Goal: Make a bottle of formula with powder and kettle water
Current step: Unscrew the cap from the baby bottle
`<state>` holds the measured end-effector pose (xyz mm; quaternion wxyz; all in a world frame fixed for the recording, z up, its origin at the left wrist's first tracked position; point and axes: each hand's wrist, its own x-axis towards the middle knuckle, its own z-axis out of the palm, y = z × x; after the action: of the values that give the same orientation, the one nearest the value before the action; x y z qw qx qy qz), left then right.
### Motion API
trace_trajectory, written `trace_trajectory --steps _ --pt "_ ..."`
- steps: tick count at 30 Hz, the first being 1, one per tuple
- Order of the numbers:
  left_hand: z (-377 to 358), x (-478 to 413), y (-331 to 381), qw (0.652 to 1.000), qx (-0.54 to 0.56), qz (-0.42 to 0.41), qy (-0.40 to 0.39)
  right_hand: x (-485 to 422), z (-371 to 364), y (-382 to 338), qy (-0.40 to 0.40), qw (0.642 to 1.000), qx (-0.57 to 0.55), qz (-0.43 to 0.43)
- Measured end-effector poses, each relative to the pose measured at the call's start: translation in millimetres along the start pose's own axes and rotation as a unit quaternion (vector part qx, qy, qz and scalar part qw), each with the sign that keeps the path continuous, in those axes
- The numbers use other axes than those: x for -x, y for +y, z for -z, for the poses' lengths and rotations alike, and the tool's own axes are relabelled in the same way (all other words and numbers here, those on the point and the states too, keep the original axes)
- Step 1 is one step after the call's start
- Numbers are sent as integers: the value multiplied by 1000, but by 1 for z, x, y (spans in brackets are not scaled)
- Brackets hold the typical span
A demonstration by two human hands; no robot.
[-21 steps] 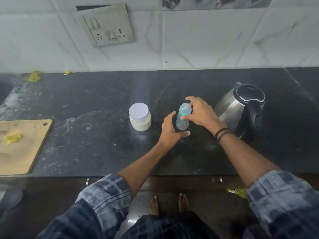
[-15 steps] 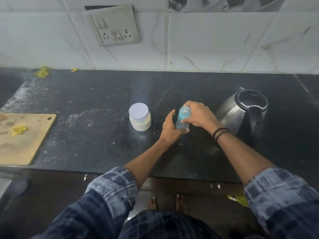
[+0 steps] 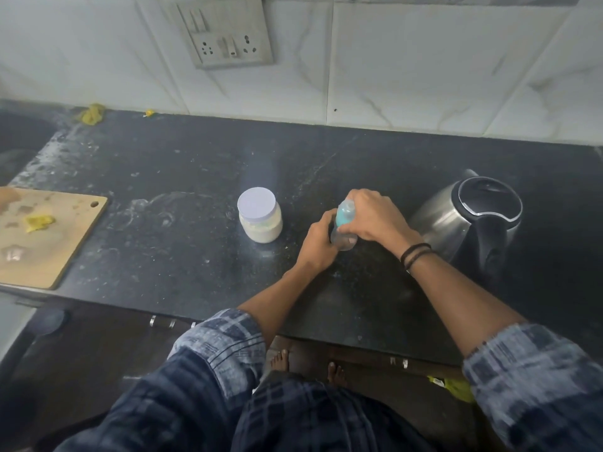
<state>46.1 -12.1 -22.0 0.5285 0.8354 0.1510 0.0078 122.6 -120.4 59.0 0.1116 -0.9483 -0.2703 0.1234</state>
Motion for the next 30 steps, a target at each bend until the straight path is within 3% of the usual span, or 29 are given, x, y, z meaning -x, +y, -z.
trace_trajectory --steps 11,19,25,30 --pt "6 -6 -14 994 -99 -44 -30 -2 -4 6 6 999 -46 10" --pt "8 -9 -26 995 -66 -65 -37 -6 -5 8 -8 999 -49 15" --pt "-8 -4 -25 998 15 -50 18 -4 -15 8 12 999 -52 5" --pt "-11 -4 -25 996 -30 -63 49 -3 -16 13 13 997 -72 23"
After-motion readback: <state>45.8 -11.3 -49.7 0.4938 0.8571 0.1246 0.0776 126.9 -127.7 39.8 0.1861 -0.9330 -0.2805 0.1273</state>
